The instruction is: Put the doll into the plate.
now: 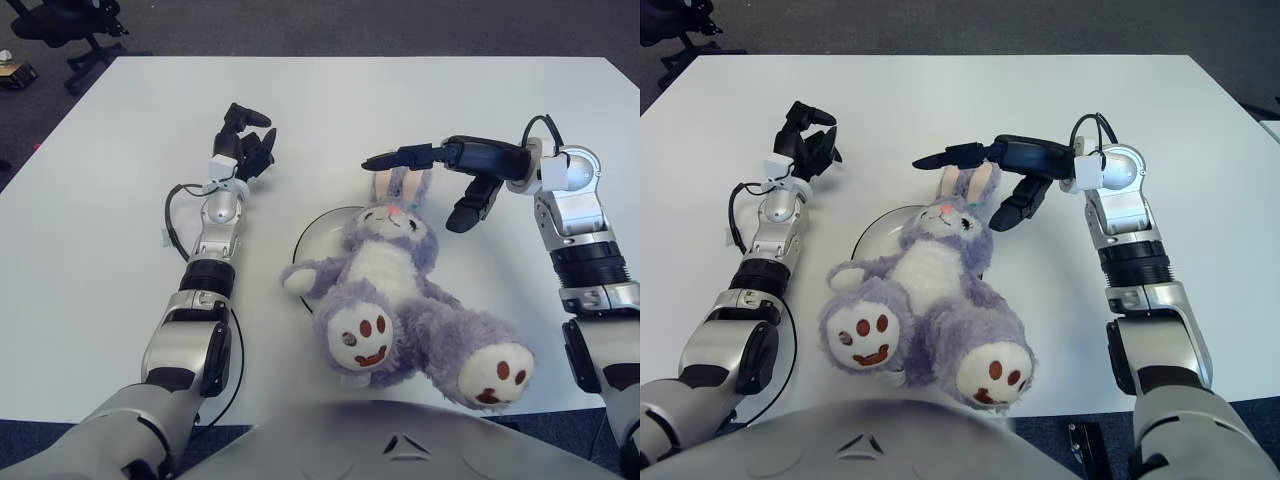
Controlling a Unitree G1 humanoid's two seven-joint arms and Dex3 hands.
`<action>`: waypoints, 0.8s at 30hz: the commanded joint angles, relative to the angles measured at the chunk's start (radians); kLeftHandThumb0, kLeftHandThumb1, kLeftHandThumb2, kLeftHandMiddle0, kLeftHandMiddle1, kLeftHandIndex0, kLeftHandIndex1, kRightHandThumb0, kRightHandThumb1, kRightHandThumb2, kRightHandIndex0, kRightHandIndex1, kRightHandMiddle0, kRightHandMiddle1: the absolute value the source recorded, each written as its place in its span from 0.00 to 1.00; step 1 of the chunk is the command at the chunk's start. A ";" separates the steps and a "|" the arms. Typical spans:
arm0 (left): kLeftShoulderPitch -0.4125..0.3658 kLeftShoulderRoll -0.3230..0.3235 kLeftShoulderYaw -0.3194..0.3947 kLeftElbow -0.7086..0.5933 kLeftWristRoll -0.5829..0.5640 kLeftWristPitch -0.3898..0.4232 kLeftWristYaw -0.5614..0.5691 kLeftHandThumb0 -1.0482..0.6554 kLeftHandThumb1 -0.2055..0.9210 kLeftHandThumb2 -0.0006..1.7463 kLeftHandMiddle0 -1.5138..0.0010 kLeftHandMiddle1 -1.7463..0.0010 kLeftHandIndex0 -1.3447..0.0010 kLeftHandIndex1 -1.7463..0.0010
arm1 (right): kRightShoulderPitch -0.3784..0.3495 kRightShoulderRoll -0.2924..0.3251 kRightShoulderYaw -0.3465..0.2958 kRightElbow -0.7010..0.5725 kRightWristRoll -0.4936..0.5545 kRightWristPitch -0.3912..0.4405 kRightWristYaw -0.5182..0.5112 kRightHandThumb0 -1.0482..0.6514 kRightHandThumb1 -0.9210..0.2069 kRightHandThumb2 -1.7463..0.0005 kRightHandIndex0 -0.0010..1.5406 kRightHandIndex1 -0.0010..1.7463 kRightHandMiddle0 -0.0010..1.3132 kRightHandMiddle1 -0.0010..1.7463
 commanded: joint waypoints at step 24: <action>0.021 0.010 -0.003 -0.014 0.001 0.000 -0.017 0.41 1.00 0.20 0.39 0.00 0.72 0.10 | -0.026 0.009 -0.132 0.259 -0.550 0.026 -0.865 0.40 0.00 0.87 0.28 0.01 0.35 0.04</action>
